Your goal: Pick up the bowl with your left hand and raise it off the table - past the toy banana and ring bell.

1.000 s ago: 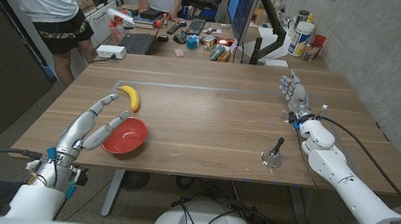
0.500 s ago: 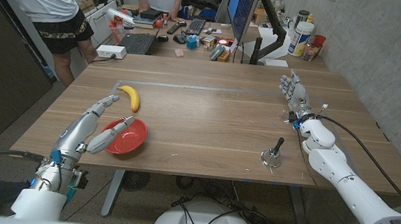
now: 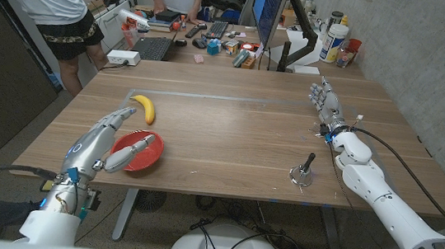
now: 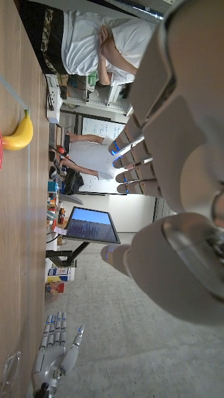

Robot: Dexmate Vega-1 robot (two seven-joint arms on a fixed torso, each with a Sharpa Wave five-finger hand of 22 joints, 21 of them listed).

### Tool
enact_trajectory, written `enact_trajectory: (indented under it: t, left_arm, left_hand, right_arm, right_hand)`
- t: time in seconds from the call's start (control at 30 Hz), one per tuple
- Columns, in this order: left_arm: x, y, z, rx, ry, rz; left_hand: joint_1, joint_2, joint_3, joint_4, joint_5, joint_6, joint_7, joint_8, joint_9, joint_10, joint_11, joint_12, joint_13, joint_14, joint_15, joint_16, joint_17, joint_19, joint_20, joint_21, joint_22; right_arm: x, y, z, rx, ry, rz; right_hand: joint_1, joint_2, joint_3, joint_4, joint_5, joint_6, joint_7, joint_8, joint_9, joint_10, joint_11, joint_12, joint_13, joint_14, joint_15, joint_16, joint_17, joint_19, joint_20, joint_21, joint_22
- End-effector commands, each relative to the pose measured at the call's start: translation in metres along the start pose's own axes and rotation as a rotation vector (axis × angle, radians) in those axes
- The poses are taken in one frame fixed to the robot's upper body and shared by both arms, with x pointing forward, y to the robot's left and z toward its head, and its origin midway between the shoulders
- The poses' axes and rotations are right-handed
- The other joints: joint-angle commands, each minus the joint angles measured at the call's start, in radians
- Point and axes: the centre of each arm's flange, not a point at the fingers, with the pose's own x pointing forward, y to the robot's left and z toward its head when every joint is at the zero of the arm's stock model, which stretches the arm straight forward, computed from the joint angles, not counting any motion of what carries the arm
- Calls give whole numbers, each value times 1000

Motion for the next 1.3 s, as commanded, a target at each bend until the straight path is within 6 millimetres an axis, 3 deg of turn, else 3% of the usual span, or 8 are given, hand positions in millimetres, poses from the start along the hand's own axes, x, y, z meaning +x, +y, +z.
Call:
enact_trajectory:
  t: [0.03,1.1,1.3]
  left_arm:
    - [-2,3,14,150,7,14]
    - [-8,5,11,302,75,-60]
    - [-9,5,11,313,87,-66]
  left_hand:
    - [27,-6,1,-13,8,15,-4,11,2,15,-1,11,3,23,-3,6,3,14,-11,4,5]
    - [52,-32,-12,-32,8,22,-19,8,3,51,-3,19,6,41,1,5,5,23,-12,2,6]
    - [58,-40,-16,-36,9,27,-26,8,4,56,15,19,7,50,11,6,6,27,-8,2,7]
  right_arm:
    - [-3,-6,0,5,-5,-9]
    - [0,0,-2,11,-8,-11]
    - [1,1,-3,13,-5,-9]
  right_hand:
    - [7,7,0,-5,5,4,-1,4,2,4,-3,2,3,5,3,5,3,4,-4,-1,5]
    - [5,8,-3,-4,6,1,-2,3,2,2,-3,0,3,3,4,3,4,3,-4,-1,5]
    - [5,8,-3,-5,6,1,-3,3,2,1,-3,0,3,2,3,3,4,2,-3,-1,5]
